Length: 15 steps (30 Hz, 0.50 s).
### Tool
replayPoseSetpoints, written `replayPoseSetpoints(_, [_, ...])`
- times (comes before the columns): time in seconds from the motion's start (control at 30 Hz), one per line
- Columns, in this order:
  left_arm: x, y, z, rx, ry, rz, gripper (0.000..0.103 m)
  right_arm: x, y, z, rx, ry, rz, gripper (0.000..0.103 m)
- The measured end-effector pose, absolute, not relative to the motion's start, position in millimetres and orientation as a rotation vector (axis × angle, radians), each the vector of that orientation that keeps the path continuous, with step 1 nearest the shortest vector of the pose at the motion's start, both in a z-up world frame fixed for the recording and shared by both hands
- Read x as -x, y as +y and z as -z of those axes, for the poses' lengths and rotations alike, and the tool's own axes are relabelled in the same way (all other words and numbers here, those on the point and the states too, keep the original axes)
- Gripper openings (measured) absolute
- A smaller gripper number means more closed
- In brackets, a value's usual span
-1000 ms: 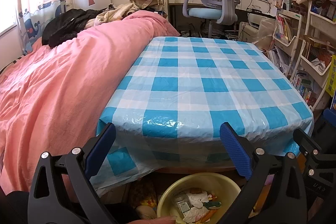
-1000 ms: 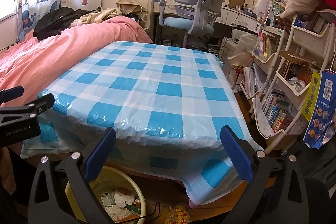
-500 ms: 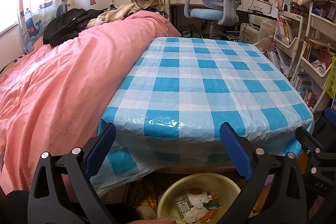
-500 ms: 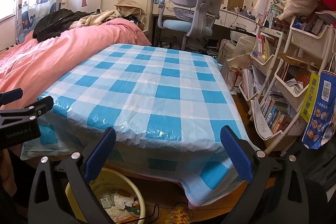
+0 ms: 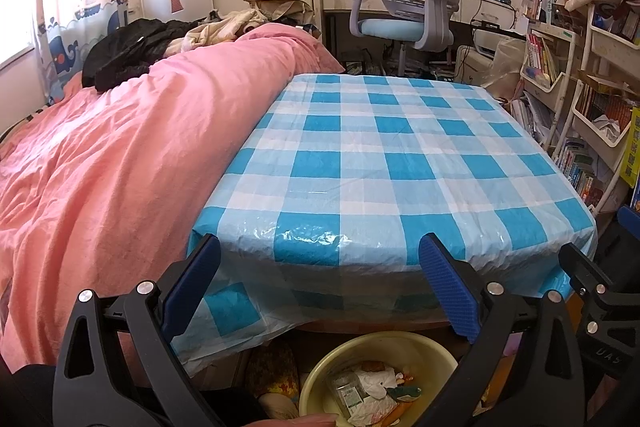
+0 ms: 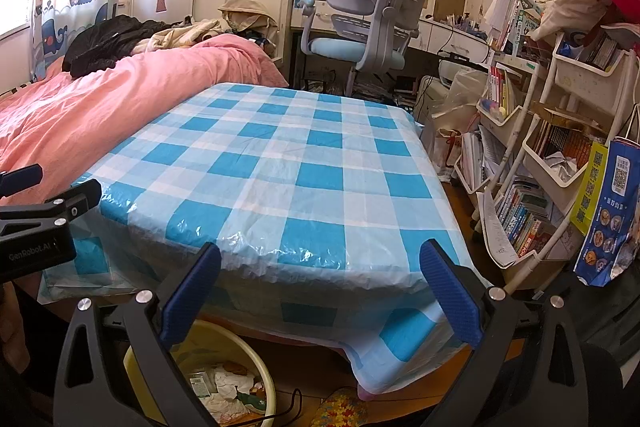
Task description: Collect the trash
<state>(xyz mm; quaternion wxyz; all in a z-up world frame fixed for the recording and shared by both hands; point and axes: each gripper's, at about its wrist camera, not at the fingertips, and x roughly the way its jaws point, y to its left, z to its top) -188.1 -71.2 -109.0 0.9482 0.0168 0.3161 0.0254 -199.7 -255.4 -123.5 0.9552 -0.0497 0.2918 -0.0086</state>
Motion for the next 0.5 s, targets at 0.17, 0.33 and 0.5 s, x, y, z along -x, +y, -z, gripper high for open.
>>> replayPoseSetpoints(0.17, [189,-74,106,-0.038,0.634,-0.046,0.096,201,-255,123,0.099,0.593,0.015,0.095])
replayPoseSetpoints(0.33, [189,-76,105,-0.026,0.628,-0.027,0.096,197,-255,121,0.093,0.601,0.011,0.095])
replayPoseSetpoints(0.5, [186,-79,95,-0.008,0.593,0.015,0.095,177,-264,119,0.073,0.640,0.016,0.095])
